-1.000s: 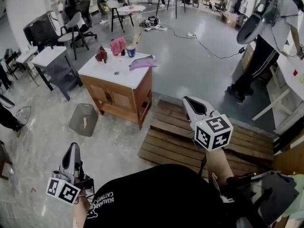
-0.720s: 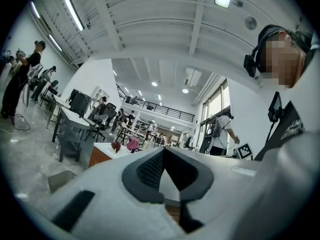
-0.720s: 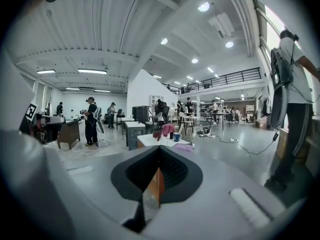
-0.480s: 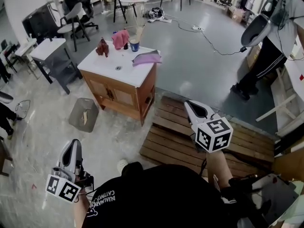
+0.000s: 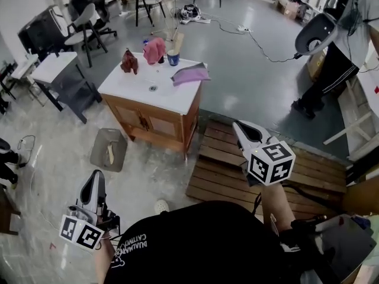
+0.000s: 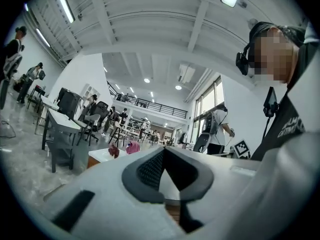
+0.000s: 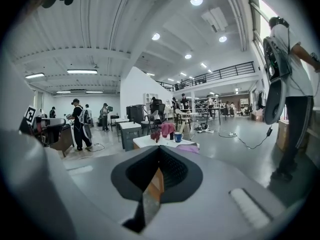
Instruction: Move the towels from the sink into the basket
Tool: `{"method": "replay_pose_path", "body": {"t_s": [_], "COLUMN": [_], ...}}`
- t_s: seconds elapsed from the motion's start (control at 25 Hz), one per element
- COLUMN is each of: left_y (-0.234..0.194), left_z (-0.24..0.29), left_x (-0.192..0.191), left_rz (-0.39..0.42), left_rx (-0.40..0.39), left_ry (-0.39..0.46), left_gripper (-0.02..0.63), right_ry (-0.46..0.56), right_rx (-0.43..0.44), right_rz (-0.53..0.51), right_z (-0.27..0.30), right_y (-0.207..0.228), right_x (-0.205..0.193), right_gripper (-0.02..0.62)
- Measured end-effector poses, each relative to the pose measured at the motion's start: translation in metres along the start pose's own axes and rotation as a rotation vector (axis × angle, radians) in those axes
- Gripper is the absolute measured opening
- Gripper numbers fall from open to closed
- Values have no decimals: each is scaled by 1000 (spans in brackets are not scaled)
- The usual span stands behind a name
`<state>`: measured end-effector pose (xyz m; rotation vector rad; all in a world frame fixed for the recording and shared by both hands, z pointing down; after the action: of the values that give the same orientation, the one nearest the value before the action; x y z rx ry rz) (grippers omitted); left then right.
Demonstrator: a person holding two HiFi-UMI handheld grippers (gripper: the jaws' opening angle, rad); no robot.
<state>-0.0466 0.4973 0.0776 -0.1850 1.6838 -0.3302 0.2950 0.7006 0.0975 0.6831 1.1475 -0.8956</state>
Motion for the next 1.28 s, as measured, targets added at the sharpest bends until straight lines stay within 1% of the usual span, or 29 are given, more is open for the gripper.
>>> {"method": "replay_pose_path", "body": {"t_s": [0.2, 0.36, 0.52, 0.64, 0.76, 0.92, 1.16, 1.28], "left_y": [-63, -110, -152, -185, -216, -245, -269, -275], "left_z": [11, 21, 24, 19, 16, 17, 27, 36], "left_x": [19, 43, 65, 73, 74, 66, 52, 48], "left_rz": [2, 30, 43, 42, 19, -29, -90, -89], "left_rx": [-42, -84, -109, -117, -120, -120, -126, -145], "left_ry": [-11, -17, -14, -12, -15, -26, -55, -79], "left_gripper": [2, 2, 2, 2, 2, 2, 3, 2], "right_ry": [9, 37, 55, 74, 79, 30, -13, -18], "right_rx": [-28, -63, -93, -97, -116, -139, -163, -168], "right_rz": [32, 44, 57, 60, 47, 26, 21, 30], "right_z": [43, 75, 106, 127, 145, 162, 182, 197], "right_y": [-30, -54, -76, -98, -115, -127, -128, -127], "right_x": [9, 23, 36, 45, 48, 41, 37, 36], "right_gripper": [6, 6, 6, 6, 6, 6, 6, 6]}}
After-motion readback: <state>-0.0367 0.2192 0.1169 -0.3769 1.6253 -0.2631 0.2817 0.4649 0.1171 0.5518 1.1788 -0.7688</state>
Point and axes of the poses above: the fingertips, and each gripper's own axes: z forward along the fingers, y to its right, x out of its top, the point moved 2 cm from there along -z, backward along the fingers, and after that the axes turned 9 degrees about -x, right-handed, at the moved point
